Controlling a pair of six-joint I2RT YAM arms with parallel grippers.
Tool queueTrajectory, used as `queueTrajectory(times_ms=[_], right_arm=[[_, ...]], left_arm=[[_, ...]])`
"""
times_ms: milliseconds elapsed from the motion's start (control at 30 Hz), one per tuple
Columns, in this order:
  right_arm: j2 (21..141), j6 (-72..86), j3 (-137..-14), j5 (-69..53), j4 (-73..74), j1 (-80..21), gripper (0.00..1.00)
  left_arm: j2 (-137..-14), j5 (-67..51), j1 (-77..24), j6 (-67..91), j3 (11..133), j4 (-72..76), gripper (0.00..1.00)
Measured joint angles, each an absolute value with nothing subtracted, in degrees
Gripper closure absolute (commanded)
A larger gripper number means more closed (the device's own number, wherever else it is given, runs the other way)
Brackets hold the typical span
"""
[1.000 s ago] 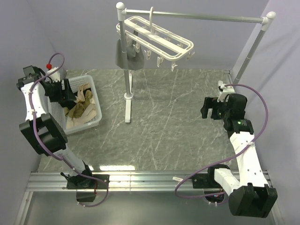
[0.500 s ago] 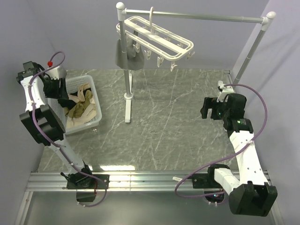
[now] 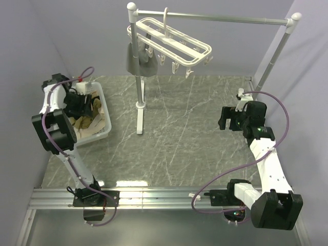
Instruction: Clip the underwear to the hanger
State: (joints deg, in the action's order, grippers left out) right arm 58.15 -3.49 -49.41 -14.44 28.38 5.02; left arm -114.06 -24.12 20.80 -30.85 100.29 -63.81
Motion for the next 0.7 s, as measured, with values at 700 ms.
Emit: queueTrajectory(times_ms=[700], right_arm=[[60.9,-3.46,-49.47,-14.17,28.75,5.02,0.0]], left_arm=[[-117.25,-28.21,13.06,-26.26,94.28,-50.94,0.49]])
